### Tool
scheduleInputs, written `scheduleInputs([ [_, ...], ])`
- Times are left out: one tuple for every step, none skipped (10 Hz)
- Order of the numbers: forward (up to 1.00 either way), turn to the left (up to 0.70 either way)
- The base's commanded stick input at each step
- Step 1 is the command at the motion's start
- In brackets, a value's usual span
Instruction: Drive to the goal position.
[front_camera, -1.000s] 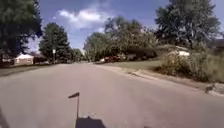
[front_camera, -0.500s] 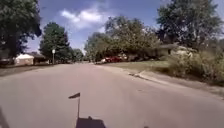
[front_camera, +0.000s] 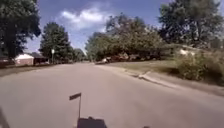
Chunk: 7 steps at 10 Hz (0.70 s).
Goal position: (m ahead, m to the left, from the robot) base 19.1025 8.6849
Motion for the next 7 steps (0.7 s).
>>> scheduleInputs([
  [1.00, 0.02],
  [1.00, 0.03],
  [1.00, 0.03],
  [1.00, 0.02],
  [1.00, 0.03],
  [1.00, 0.03],
  [1.00, 0.03],
])
